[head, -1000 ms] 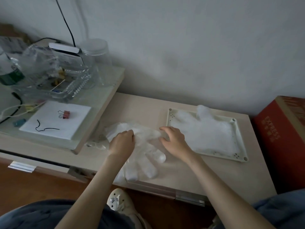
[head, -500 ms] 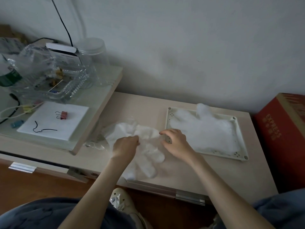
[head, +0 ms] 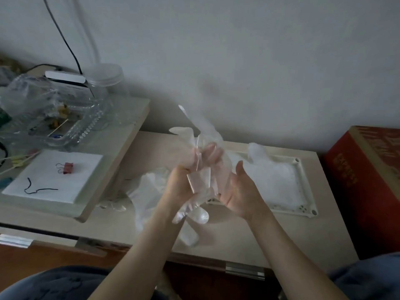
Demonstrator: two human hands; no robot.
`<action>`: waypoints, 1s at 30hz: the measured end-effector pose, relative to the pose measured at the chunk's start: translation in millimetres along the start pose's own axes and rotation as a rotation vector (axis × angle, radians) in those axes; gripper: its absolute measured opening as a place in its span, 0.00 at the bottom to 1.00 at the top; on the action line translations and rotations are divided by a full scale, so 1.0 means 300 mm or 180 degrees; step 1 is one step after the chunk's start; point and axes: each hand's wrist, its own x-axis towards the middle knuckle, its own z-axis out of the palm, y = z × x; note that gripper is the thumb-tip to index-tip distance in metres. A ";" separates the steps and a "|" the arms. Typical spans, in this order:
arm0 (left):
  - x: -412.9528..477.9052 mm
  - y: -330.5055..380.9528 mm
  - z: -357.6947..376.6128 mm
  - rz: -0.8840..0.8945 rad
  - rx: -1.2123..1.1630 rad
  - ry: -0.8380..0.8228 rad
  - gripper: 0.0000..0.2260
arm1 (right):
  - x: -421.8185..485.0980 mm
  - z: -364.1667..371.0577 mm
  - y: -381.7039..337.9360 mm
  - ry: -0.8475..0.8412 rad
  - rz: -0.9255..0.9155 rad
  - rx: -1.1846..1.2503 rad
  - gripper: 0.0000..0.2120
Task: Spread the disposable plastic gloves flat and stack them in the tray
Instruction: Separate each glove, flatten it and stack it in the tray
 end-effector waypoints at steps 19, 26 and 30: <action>0.307 -0.160 0.041 -0.0844 0.0350 -0.0312 0.41 | -0.158 -0.408 -0.267 0.2373 -0.1049 -0.1770 0.11; 0.351 -0.268 0.112 -0.0494 0.2348 0.0174 0.35 | -0.137 -0.499 -0.218 0.2716 -0.0862 -0.1761 0.08; 0.370 -0.326 0.123 0.0518 0.3404 0.0933 0.33 | -0.125 -0.496 -0.209 0.2733 -0.0922 -0.1756 0.05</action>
